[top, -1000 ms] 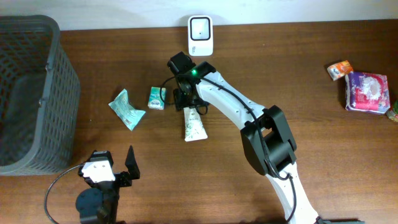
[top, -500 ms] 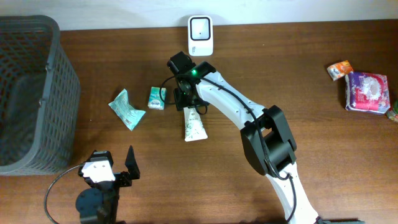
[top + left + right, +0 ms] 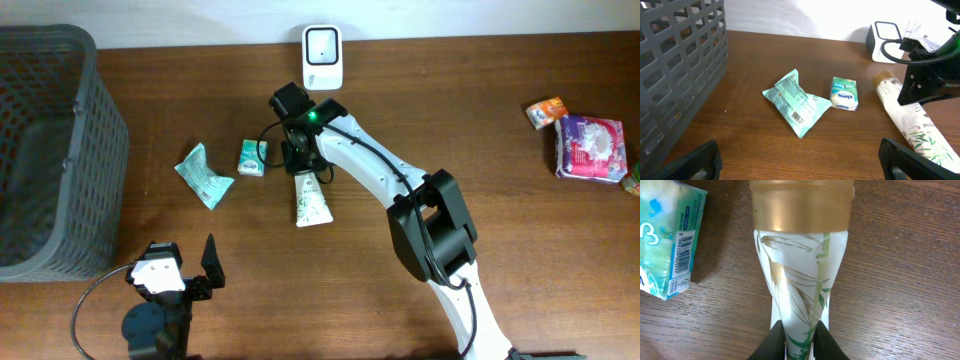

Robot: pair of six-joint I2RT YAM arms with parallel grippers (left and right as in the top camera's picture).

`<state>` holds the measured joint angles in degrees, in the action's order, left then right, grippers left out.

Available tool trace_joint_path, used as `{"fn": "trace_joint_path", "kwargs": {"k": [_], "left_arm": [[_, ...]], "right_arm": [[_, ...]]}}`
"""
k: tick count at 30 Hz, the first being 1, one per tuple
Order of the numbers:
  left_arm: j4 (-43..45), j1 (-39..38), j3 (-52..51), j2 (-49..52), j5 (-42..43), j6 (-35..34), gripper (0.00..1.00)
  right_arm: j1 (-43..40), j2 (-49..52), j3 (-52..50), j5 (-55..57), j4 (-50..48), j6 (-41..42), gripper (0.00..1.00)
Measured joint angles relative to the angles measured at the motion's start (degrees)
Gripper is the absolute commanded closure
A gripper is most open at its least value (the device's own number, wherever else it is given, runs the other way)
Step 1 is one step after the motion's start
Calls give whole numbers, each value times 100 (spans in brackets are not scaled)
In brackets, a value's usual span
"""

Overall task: Scan the item barcode
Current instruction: 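Lower the right gripper over the tube's gold cap and grasp it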

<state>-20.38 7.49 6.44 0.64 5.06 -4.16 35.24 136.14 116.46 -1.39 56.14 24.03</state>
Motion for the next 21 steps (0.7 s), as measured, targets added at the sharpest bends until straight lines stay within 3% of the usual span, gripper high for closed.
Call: {"fn": "trace_joint_path", "kwargs": {"k": [5, 21], "left_arm": [[0, 0, 0, -2, 0, 0, 1], [-2, 0, 0, -2, 0, 0, 1]], "right_arm": [[0, -2, 2, 0, -2, -7, 92], [0, -11, 2, 0, -2, -4, 92]]}}
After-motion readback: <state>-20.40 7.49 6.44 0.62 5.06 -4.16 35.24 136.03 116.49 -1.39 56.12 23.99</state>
